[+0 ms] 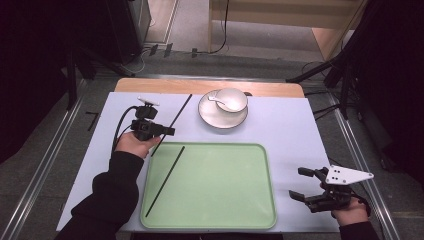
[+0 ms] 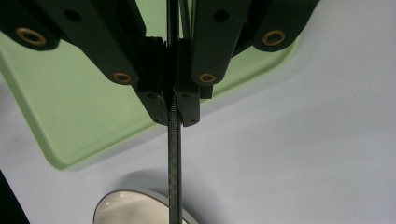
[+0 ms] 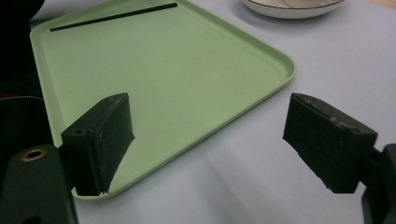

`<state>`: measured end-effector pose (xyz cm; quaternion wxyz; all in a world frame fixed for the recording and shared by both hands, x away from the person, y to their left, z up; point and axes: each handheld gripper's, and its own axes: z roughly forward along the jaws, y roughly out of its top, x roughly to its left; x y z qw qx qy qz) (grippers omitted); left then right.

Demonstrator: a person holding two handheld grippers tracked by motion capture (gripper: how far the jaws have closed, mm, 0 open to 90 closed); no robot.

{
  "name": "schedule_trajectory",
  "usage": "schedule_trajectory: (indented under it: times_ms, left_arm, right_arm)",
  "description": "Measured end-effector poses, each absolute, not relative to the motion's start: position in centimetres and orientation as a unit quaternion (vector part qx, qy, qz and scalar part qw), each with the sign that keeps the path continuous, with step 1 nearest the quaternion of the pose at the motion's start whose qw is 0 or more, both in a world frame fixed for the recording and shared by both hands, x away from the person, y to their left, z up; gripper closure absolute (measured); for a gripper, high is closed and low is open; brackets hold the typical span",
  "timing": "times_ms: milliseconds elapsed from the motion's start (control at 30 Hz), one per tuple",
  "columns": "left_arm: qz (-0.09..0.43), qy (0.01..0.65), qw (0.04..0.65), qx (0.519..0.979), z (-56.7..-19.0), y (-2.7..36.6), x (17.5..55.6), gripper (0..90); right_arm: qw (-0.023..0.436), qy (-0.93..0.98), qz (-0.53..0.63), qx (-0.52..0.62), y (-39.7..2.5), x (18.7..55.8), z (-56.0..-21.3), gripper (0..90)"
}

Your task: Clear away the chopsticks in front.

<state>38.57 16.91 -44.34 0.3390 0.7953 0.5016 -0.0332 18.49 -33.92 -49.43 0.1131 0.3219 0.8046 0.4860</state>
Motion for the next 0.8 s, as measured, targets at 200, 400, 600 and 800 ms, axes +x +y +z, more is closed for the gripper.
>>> schedule_trajectory:
  times_ms: [200,400,600,800]
  left_arm:
    - [-0.032,0.509,0.326,0.796,-45.6,17.9,37.1,86.1]
    - [-0.032,0.514,0.329,0.792,-45.7,18.7,35.4,86.1]
    - [-0.033,0.519,0.334,0.786,-45.5,19.5,33.0,86.1]
    - [-0.035,0.515,0.323,0.793,-46.1,20.1,30.7,86.1]
  right_arm:
    - [0.114,0.805,0.489,0.315,-33.8,18.6,-49.4,16.3]
    - [0.114,0.805,0.491,0.313,-33.8,18.6,-49.3,16.3]
    - [0.114,0.806,0.490,0.314,-33.7,18.7,-49.3,16.3]
    - [0.114,0.807,0.489,0.311,-33.6,18.9,-49.3,16.3]
